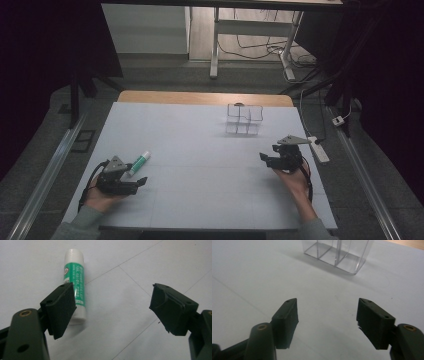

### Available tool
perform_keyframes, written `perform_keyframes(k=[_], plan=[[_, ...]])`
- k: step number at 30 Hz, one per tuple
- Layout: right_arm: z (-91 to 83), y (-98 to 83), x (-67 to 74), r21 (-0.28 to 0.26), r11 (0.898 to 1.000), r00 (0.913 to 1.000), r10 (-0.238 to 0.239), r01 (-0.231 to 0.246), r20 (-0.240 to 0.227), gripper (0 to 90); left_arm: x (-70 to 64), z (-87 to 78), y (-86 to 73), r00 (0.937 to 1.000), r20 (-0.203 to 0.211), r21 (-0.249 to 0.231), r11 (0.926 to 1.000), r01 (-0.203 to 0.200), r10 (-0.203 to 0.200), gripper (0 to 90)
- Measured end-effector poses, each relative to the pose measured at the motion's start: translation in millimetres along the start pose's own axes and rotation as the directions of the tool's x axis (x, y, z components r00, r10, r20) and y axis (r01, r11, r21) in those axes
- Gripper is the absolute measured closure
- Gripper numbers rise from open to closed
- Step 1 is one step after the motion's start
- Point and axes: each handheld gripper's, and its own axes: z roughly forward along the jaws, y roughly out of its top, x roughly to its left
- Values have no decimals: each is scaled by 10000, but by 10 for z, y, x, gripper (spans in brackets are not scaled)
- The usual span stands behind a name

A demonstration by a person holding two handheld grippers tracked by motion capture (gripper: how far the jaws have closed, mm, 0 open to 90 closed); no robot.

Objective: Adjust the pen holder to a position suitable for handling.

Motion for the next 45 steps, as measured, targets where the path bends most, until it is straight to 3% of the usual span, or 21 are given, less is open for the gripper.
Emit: perform_keyframes(k=[6, 12, 13, 22, 31, 45], plan=[[117, 69, -89, 216, 9993, 9995, 302, -302, 10, 437, 4, 8, -3, 10000, 29, 25, 10000, 22, -22, 203], [181, 133, -136, 350, 9981, 9980, 494, -508, 405, 584, 5, 8, -6, 10000, 47, 25, 10000, -5, 5, 204], [198, 167, -162, 332, 9973, 9968, 635, -651, 478, 645, 7, 12, -7, 10000, 28, 40, 10000, -5, 5, 204], [302, 253, -270, 448, 9973, 9945, 548, -589, 888, 892, -4, 8, -7, 10000, -13, 16, 10000, -48, 48, 204], [398, 350, -387, 313, 9974, 9907, 607, -649, 1221, 893, -13, 18, -10, 10000, -3, 73, 9999, -86, 86, 205], [567, 487, -634, 76, 9941, 9891, 1070, -1083, 1012, 892, -74, 13, -9, 9998, -45, 63, 9998, -197, 197, 206]])
